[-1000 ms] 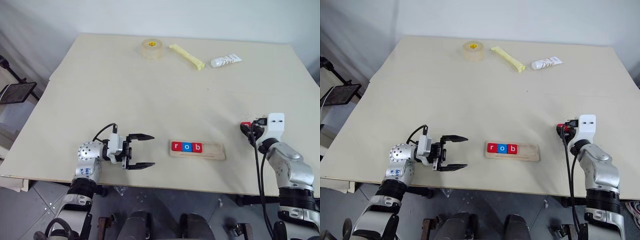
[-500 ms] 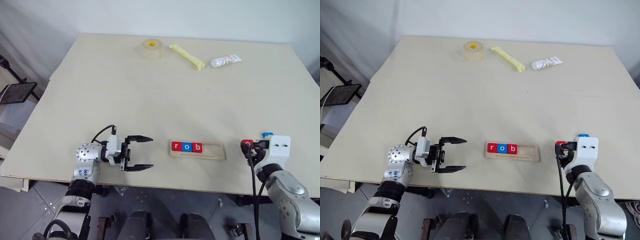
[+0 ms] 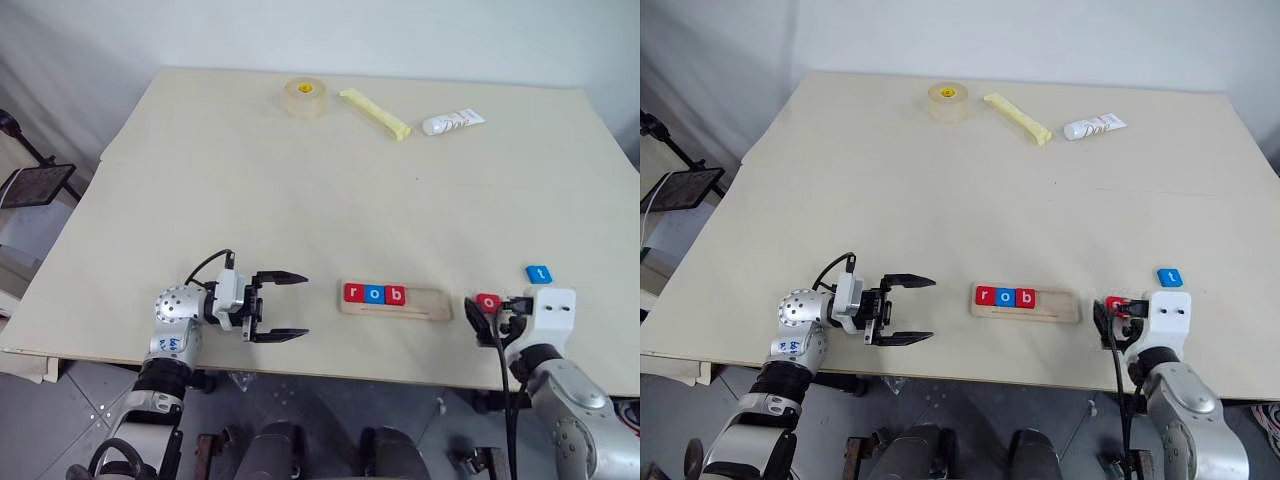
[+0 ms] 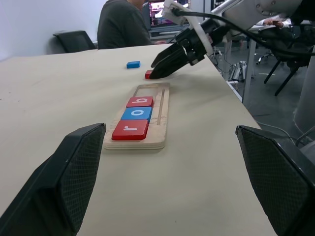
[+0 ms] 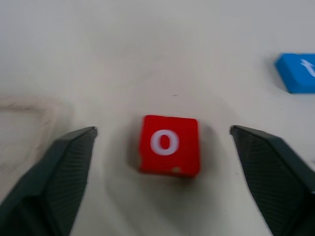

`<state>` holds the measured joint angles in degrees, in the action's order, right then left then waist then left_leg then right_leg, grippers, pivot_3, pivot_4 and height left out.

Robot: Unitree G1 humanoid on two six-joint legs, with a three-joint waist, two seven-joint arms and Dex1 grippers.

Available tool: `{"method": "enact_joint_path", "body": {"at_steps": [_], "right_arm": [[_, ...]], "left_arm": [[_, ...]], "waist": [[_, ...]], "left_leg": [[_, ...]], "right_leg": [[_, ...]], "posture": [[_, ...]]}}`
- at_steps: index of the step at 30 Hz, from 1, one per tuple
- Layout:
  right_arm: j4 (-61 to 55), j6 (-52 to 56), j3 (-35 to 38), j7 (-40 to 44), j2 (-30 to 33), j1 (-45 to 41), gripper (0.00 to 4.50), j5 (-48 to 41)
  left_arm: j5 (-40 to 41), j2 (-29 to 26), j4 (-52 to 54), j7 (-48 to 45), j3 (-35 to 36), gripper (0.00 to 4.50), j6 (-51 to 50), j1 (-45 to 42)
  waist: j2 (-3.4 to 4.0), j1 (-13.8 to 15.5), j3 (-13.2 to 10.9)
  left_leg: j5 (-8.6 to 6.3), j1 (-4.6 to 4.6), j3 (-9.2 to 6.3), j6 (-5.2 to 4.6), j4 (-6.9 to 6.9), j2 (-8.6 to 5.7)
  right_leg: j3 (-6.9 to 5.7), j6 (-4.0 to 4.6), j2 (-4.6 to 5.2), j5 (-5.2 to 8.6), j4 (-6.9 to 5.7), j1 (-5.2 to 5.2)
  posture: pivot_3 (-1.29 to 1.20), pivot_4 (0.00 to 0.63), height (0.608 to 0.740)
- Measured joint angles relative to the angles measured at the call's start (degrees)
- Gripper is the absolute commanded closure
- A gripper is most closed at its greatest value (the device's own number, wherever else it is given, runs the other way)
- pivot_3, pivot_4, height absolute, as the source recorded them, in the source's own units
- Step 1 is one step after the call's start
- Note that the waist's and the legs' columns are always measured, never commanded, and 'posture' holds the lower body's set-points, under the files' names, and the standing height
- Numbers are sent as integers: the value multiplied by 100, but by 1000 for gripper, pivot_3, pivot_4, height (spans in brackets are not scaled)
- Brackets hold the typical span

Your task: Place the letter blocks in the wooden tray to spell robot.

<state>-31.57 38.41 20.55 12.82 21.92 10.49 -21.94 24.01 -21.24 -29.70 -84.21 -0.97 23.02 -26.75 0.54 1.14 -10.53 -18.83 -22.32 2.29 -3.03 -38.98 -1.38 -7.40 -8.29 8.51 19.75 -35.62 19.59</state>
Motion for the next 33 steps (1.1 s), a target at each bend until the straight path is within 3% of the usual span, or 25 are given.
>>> {"method": "enact_joint_path", "body": {"at_steps": [6, 10, 14, 19, 24, 27, 33], "right_arm": [[85, -357, 22, 1741, 1829, 132, 9, -72], [842, -723, -56, 2764, 2766, -199, 9, 10], [2141, -1483, -680, 4152, 3883, -1031, 9, 313], [3918, -2748, -1849, 5418, 4236, -2197, 9, 1099], [4766, -3340, -2333, 6043, 4160, -2895, 9, 1342], [5101, -3512, -2518, 6214, 4014, -3270, 630, 1488], [5219, -3560, -2570, 6310, 3919, -3395, 2594, 1582]], "left_arm": [[0, 10, 2, 1, -1, 0, 1, 2], [-2, 62, -5, 17, -4, 0, 17, 0], [-8, 123, 5, 42, -14, 0, 50, 4], [-17, 110, 170, 117, -8, 0, 73, 111], [-21, 64, 343, 250, 3, 0, 69, 296], [-21, -10, 535, 361, 15, 0, 51, 456], [-21, -25, 654, 489, 16, 0, -8, 520]], "waist": [[-1, 15, 0], [-2, 17, -1], [-2, 4, -1], [-4, 7, -3], [-4, 7, -3], [-7, 1, -2], [-11, -8, 0]], "left_leg": [[0, 1, 3, -1, -2, 4], [0, 1, 7, -2, -3, 3], [2, 0, 18, -4, -5, 5], [1, -4, 15, -4, -5, 6], [1, -6, 10, -4, -8, 7], [2, -4, 8, -4, -11, 11], [2, -1, 9, -3, -20, 12]], "right_leg": [[-3, 0, -2, 0, 11, -7], [-4, 0, 0, 0, 14, -9], [-4, 0, 1, 0, 27, -11], [-13, 0, 3, 0, 30, -11], [-19, -1, 3, 0, 31, -12], [-19, -1, 1, -1, 31, -16], [-17, -1, 2, -1, 32, -24]], "posture": [[0, 150, 740], [0, 150, 740], [0, 150, 740], [0, 150, 740], [0, 150, 740], [0, 150, 740], [0, 150, 740]]}}
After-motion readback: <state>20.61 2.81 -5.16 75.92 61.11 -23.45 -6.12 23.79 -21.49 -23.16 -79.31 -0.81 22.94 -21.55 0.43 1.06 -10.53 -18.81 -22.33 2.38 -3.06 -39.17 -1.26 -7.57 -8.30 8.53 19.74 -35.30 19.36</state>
